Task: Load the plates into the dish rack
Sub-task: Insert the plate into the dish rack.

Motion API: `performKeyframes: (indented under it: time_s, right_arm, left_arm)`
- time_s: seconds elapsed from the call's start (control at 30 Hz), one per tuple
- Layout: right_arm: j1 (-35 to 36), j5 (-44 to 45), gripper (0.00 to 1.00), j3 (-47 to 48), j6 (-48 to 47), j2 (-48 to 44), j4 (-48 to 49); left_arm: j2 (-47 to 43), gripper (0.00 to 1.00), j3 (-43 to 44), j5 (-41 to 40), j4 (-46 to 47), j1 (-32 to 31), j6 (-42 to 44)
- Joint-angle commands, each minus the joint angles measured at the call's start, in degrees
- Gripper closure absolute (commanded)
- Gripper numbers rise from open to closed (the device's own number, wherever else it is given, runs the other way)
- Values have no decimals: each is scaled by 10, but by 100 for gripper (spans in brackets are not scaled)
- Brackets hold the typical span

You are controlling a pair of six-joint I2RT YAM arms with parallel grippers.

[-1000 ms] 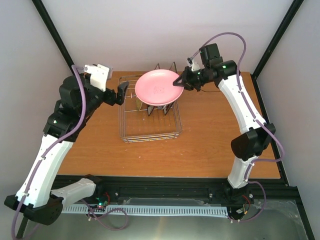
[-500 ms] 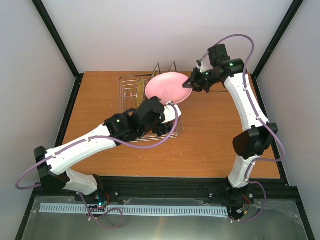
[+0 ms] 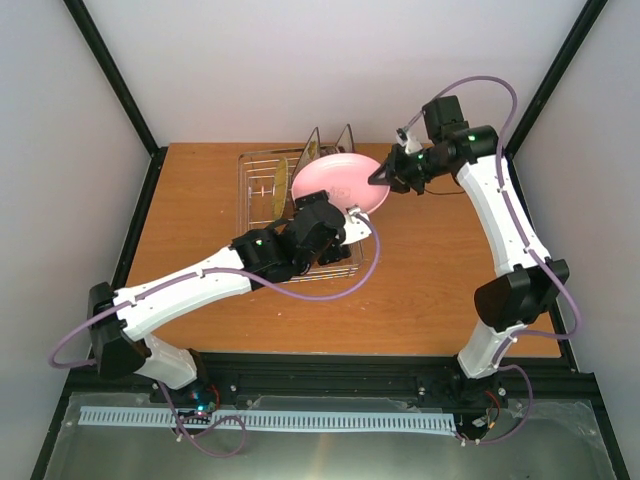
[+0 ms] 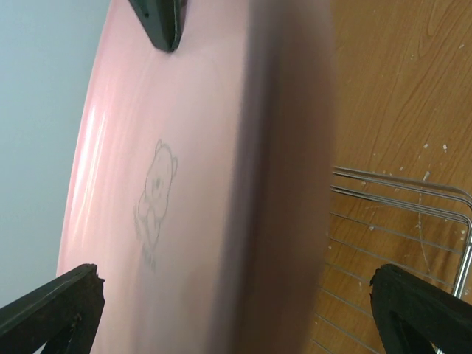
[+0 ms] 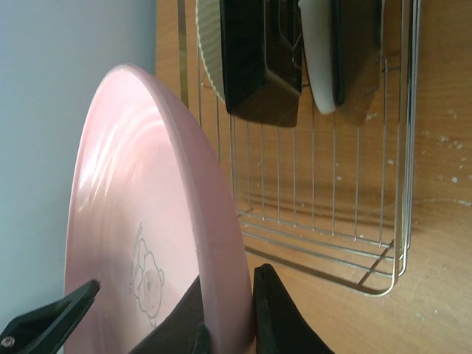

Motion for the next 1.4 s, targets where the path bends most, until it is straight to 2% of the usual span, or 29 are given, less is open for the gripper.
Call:
performKeyframes:
  time_s: [0.0,0.1,0.17,0.27,0.37,0.47,0.5,0.53,0.6,0.63,0.7,0.8,1.0,1.1,1.2,1.27,1.37]
  right_arm:
    - [14,-31,97,-36,4,-40,18]
    - [18,-37,97,-66,9,-55,32]
    - [19,-38,97,-80,12,-61,40]
    - [18,-39,97,-91,14,-64,45]
    - [19,-43,97,-103,17,-64,52]
    - [19,-49,97,-107,23,-64,62]
    - [19,-50,97,-105,25,-64,64]
    - [19,-50,92,-104,26,-64,67]
    - [19,-49,67,-100,32,-66,75]
    - [18,-48,60,-98,36,-68,80]
    - [15,-47,38,-93,43,-71,88]
    - [-2,-53,26,-89,53,-85,109]
    - [-104,-98,6,-99,58,-128,149]
    - [-161,-117,1,-106,50,-145,152]
    - [-190,-128,0,-113,44,-154,148]
    - [-194,-134,0,-121,42,-157,148]
    - [-195,-141,0,-142,53,-167,166]
  left_arm:
    - [12,0,2,-8,57,-5,51]
    - [16,5,1,-11,78,-5,67]
    - [16,22,0,-15,86,-5,74]
    - [12,62,0,-14,97,-5,76]
    - [15,79,11,9,78,-5,65]
    - [20,90,21,28,56,-5,42]
    - [20,92,24,35,49,-5,32]
    - [21,94,27,39,42,-5,18]
    - [21,98,36,51,21,-5,-15]
    - [21,98,38,52,15,-5,-30]
    - [18,99,36,54,-4,-5,-52]
    - [4,99,20,34,-22,-5,-73]
    - [-57,99,7,3,-46,5,-119]
    - [-84,98,14,9,-61,41,-152]
    - [-102,98,22,45,-70,123,-203]
    - [-101,97,40,90,-81,209,-245]
    - [-60,98,92,171,-120,301,-311]
